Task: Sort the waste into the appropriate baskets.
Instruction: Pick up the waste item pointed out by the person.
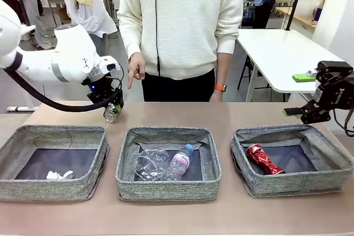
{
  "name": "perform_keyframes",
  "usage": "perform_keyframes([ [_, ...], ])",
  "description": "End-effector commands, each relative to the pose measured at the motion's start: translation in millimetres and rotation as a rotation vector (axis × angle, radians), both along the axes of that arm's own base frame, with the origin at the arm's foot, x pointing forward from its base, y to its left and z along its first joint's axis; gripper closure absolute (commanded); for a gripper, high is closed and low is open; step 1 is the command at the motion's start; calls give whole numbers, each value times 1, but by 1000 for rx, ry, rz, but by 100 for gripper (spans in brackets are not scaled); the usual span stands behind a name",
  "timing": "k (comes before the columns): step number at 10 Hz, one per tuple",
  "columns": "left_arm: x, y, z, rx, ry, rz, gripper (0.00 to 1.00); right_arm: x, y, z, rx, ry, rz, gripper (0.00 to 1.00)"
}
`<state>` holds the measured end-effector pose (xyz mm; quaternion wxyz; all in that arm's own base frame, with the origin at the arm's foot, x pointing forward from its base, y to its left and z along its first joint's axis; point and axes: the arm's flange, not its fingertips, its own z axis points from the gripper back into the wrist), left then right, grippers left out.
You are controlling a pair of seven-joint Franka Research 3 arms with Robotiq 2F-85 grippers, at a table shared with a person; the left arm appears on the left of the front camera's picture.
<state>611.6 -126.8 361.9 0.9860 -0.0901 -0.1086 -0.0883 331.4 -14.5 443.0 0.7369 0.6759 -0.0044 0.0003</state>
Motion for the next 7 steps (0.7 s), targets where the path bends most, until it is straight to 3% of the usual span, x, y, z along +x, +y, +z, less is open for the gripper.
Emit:
perform_keyframes([
  [1, -41, 27, 60, -124, 136, 120, 100, -1, 1, 3, -9, 19, -2, 0],
  [2, -68, 40, 81, -159, 234, 166, 100, -1, 1, 3, -9, 19, -2, 0],
  [4, -136, 61, 107, -229, 216, 280, 100, -1, 1, 3, -9, 19, -2, 0],
  [5, -178, 66, 114, -253, 129, 294, 100, -1, 1, 3, -9, 19, -2, 0],
  [7, -199, 77, 125, -436, -82, 296, 100, -1, 1, 3, -9, 19, -2, 0],
])
